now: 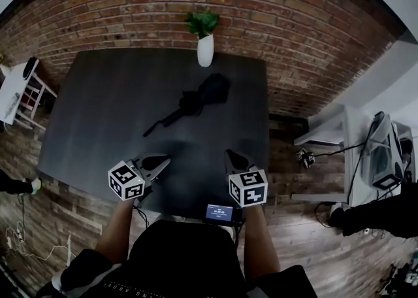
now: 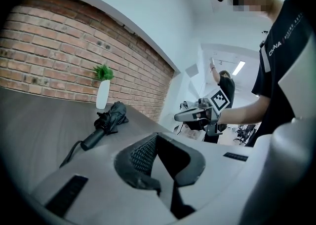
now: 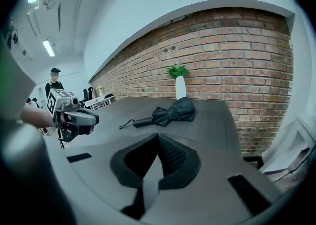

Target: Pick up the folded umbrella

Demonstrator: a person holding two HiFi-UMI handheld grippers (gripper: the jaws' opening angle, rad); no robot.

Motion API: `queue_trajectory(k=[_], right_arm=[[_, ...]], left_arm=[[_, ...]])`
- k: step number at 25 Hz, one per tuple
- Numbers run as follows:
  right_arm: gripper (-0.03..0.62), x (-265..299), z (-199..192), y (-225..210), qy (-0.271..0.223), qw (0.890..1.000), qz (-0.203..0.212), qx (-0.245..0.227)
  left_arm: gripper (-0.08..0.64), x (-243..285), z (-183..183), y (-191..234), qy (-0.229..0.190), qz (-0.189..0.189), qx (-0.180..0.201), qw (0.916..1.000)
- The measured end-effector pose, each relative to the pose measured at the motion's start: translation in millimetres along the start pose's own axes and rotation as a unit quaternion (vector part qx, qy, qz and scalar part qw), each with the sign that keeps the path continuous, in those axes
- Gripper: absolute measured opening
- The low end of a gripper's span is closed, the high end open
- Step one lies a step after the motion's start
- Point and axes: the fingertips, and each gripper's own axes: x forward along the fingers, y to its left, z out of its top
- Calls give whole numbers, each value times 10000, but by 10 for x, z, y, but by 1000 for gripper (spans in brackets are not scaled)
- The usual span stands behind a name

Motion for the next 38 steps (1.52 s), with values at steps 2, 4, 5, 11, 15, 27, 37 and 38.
queue_trajectory(k=[2, 4, 5, 11, 15, 27, 37, 38], right_arm=[[6, 21, 13, 48, 17, 9999, -110, 58], [6, 20, 24, 85, 17, 9997, -228, 119], [6, 13, 27, 98, 13, 9995, -291, 150], [6, -17, 32, 180, -59, 9974, -624, 355], [6, -19, 17, 264, -57, 9962, -760, 411], [6, -24, 103, 137, -9, 9982, -518, 288], [6, 108, 229, -26, -91, 9994, -112, 304], [6, 124, 231, -23, -93, 9994, -78, 317]], left_arm=[[3, -50, -5, 89, 36, -90, -4, 10000], [3, -86, -3, 157, 75, -183, -10, 9998], [3, -101, -3, 182, 98, -231, -4, 9997], [3, -176, -16, 312, 227, -508, 76, 9984], [3, -212, -40, 362, 270, -640, 87, 9975], [3, 37, 4, 269, 190, -543, -40, 9983], [3, 122, 47, 274, 116, -142, -141, 9997], [3, 115, 52, 286, 109, -109, -152, 9998]])
